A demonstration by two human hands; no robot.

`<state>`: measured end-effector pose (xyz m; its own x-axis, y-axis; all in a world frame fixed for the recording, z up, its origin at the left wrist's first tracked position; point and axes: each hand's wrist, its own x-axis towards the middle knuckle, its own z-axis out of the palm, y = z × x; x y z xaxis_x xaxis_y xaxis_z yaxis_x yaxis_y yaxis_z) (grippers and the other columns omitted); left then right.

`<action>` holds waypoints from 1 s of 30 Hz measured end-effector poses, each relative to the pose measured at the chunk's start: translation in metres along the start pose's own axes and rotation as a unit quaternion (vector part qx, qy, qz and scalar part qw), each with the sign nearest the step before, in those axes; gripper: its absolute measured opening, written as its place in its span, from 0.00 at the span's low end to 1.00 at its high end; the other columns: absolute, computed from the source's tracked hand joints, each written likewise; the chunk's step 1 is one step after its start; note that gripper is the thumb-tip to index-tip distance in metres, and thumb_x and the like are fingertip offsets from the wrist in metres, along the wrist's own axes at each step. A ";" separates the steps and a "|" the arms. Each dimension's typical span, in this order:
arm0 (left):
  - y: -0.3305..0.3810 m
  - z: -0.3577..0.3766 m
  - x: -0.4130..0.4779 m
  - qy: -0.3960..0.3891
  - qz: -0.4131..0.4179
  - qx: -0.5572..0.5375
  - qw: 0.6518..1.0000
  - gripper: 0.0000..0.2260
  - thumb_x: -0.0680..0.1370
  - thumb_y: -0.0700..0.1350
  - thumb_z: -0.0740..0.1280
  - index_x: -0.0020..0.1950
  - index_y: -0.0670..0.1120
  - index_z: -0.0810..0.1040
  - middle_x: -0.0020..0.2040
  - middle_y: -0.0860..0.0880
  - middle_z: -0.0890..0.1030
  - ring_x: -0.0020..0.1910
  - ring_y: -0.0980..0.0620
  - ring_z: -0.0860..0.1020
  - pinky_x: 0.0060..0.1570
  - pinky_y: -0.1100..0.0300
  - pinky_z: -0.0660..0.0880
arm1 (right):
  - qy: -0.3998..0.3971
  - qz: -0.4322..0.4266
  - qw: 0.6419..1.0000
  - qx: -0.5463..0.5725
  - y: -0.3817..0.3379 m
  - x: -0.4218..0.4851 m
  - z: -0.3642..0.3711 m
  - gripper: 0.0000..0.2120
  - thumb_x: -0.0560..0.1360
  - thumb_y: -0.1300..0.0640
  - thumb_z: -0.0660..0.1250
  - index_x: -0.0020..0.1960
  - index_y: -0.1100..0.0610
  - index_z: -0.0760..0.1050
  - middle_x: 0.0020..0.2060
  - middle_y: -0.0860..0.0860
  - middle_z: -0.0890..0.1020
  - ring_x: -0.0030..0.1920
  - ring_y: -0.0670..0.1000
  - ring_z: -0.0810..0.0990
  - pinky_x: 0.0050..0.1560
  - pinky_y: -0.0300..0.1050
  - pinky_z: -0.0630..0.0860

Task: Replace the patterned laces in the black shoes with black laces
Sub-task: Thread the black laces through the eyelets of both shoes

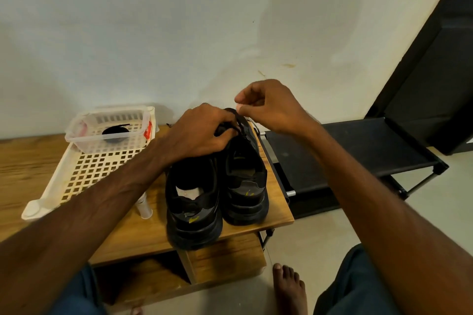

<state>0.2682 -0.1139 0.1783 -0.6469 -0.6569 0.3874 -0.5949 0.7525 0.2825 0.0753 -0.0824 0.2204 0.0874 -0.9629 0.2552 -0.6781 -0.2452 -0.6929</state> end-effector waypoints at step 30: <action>-0.016 -0.010 0.000 -0.048 -0.172 -0.119 0.977 0.13 0.81 0.54 0.68 0.43 0.48 0.86 0.41 0.55 0.84 0.42 0.56 0.82 0.45 0.56 0.75 | 0.151 0.170 0.959 0.169 0.005 -0.022 -0.044 0.21 0.84 0.49 0.59 0.35 0.55 0.74 0.29 0.49 0.82 0.32 0.51 0.81 0.42 0.49 0.79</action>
<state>0.2822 -0.1257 0.1830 -0.4765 -0.8657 0.1533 -0.6639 0.4686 0.5827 0.0378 -0.0578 0.2405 -0.3469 -0.9297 0.1236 -0.3508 0.0064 -0.9364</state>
